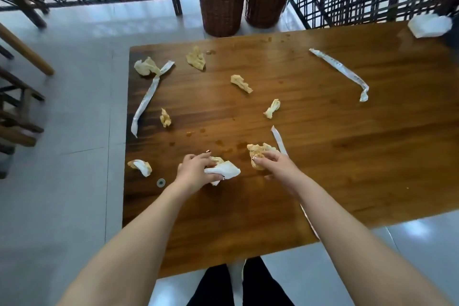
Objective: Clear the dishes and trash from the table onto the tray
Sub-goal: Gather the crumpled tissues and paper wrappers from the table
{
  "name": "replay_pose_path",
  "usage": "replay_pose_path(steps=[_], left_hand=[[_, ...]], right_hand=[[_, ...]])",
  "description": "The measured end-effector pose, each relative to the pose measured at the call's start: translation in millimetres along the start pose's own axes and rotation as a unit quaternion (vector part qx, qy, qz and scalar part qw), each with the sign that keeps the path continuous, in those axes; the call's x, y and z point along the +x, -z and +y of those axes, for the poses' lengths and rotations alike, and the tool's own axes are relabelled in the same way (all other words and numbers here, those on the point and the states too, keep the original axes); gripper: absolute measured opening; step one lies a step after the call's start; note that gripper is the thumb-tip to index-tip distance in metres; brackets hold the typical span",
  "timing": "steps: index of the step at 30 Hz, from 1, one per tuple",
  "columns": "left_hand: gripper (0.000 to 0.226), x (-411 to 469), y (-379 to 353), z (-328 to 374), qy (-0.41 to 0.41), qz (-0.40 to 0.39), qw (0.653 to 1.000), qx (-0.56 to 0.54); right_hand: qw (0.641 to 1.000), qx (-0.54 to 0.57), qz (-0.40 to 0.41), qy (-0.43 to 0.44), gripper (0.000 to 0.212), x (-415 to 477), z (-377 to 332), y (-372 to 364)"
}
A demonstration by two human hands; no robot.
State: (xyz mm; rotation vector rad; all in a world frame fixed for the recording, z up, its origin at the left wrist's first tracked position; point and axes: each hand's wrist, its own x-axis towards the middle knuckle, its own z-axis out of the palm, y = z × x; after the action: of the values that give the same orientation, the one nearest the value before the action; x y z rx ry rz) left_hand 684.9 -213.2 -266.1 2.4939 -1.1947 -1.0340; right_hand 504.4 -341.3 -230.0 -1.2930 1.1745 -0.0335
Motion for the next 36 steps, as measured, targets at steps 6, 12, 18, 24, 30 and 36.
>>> replay_pose_path(steps=[6,12,18,24,30,36], left_hand=[[0.055,-2.8,-1.8,0.6,0.014,0.037,0.997,0.068],[0.054,-12.3,-14.4,-1.7,0.052,0.106,0.993,0.022],[0.047,-21.7,-11.8,5.8,0.136,0.159,0.961,-0.183],[0.04,-20.3,-2.1,25.1,0.163,0.146,0.894,-0.39],[0.037,-15.5,-6.1,48.8,0.176,0.109,0.832,-0.514],[0.052,-15.9,-9.9,56.2,0.203,0.104,0.808,-0.543]], right_hand=[[1.0,0.026,0.014,-0.009,0.048,5.1,6.1,3.3],[0.996,0.07,0.04,-0.031,0.043,8.2,11.7,4.8],[0.989,0.106,0.101,-0.02,0.044,10.2,16.7,15.0],[0.99,0.04,0.127,0.037,0.06,16.6,14.5,24.1],[0.988,-0.133,0.077,0.018,0.052,31.2,18.1,18.7],[0.975,-0.193,0.109,0.014,0.049,35.8,19.4,8.6]])
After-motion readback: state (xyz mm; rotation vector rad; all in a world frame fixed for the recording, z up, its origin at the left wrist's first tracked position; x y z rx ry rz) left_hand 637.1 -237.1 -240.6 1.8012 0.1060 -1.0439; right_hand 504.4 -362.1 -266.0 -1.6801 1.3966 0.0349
